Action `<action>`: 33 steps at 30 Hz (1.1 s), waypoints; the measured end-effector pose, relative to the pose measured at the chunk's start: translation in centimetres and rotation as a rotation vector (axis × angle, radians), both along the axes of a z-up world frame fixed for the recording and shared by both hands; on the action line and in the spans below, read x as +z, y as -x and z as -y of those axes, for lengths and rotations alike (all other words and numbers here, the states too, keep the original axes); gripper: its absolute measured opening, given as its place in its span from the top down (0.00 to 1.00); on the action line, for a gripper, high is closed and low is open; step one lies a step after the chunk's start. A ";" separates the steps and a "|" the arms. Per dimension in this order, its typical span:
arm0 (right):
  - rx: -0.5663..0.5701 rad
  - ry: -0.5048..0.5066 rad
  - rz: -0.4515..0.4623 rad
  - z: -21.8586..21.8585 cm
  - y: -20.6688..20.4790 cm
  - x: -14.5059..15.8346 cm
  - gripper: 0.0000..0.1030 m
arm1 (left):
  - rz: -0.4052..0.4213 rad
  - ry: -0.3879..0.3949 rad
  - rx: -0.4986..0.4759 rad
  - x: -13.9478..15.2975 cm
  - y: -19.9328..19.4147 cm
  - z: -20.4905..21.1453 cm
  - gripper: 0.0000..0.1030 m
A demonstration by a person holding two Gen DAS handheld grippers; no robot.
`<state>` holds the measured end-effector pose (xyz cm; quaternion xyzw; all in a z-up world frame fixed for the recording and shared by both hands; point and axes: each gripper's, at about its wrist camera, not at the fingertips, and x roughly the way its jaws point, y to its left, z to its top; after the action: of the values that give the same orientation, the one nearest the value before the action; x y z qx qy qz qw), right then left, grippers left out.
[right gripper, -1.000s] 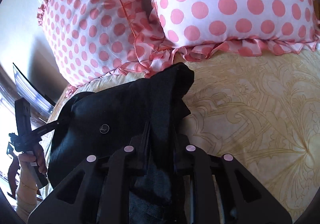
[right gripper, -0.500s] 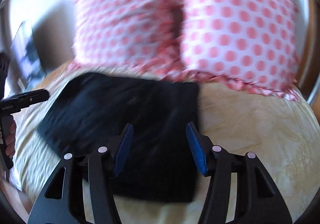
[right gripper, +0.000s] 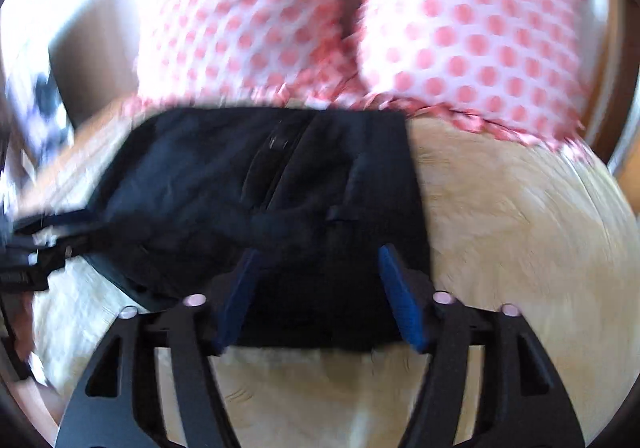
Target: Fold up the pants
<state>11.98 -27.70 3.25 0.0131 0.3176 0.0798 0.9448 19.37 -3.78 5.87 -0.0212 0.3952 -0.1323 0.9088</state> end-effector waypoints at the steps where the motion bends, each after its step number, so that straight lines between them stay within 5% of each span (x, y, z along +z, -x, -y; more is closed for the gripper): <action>1: -0.033 -0.030 0.027 0.5 1.0 0.3 0.01 | 0.052 -0.035 0.024 0.6 1.5 -0.4 0.04; 4: -0.062 -0.086 0.080 1.1 4.6 0.0 0.01 | 0.160 -0.124 0.083 1.4 5.2 -1.6 0.02; 8: -0.103 -0.071 0.106 0.3 7.9 -1.8 0.01 | 0.179 -0.196 0.136 0.5 8.3 -2.8 0.02; 22: -0.123 -0.033 0.078 -4.9 10.0 -5.1 0.01 | 0.104 -0.196 0.176 -3.5 10.5 -2.7 0.02; 33: -0.121 0.046 0.087 -6.9 10.1 -6.2 0.01 | 0.133 -0.183 0.166 -4.3 10.6 -1.9 0.02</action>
<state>1.90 -20.80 -2.98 0.0071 0.2766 0.0160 0.9608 8.77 -1.85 1.55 0.0377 0.3412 -0.0210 0.9390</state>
